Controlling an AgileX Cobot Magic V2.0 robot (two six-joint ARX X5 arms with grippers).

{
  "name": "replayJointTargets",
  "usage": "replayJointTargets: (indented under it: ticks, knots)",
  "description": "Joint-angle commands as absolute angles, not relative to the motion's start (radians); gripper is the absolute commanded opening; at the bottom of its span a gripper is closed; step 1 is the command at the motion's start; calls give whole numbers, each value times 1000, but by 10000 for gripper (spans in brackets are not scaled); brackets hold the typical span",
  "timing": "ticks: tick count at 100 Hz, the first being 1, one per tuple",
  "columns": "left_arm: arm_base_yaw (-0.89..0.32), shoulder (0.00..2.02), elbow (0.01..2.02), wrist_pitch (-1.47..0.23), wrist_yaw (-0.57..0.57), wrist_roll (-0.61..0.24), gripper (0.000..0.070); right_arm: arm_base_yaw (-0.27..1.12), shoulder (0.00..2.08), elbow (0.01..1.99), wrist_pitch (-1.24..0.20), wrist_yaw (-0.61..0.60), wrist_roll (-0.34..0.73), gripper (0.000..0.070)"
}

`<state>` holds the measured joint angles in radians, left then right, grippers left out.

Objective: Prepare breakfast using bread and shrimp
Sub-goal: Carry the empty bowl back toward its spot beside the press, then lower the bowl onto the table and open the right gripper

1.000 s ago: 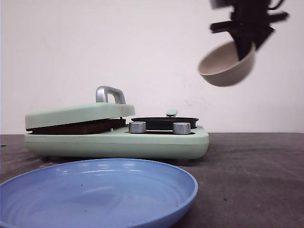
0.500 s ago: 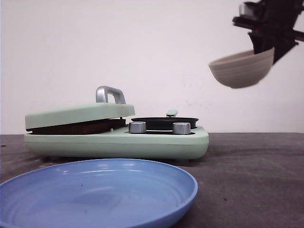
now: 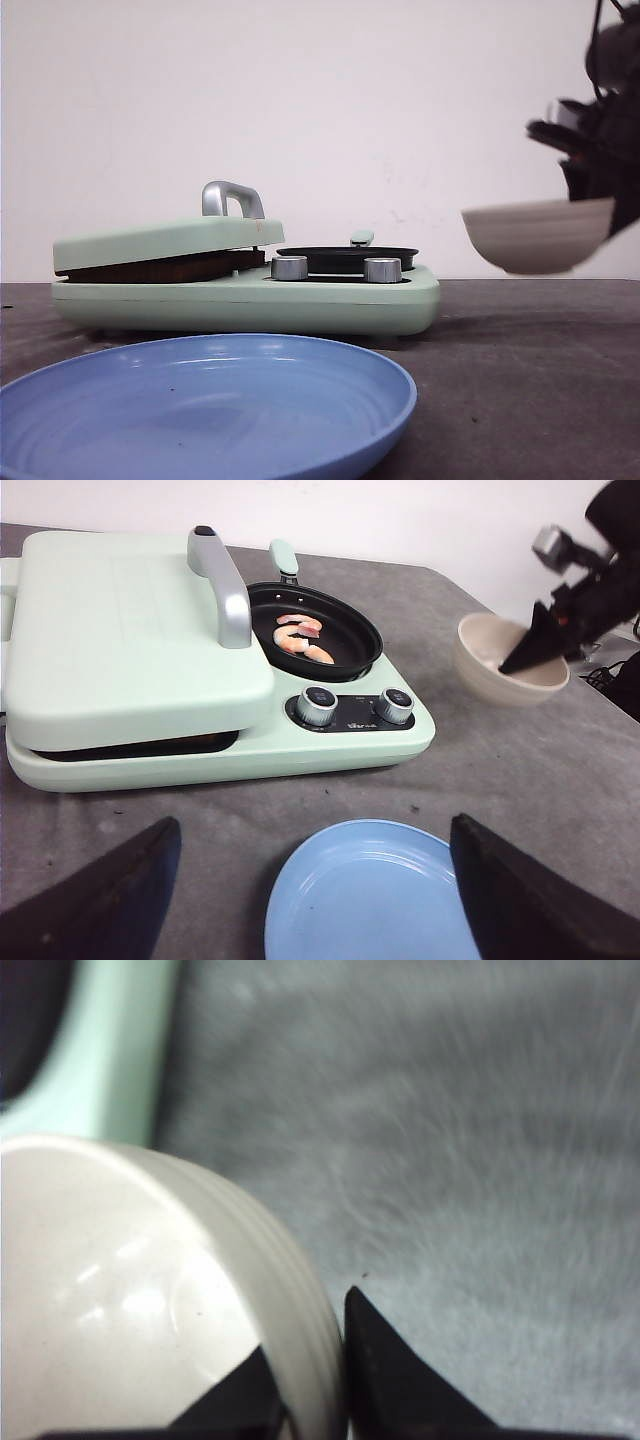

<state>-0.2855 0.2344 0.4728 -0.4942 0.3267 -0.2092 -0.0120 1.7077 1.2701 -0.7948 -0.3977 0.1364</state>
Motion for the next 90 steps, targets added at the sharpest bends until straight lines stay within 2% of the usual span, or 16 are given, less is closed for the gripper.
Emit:
replayJointTargets:
  ticks: [1,42,90]
  knots:
    - [-288,235,481,-488,318,-211,470,-23,1716,1253,-764,-408,157,5]
    - [-288,235,481,-488,318,-212,470,-49,1721,1144,-657,-418,176,5]
    - [-288,235,481,-488,317,-214,470,-56,1735,1138,-633,-377,176,4]
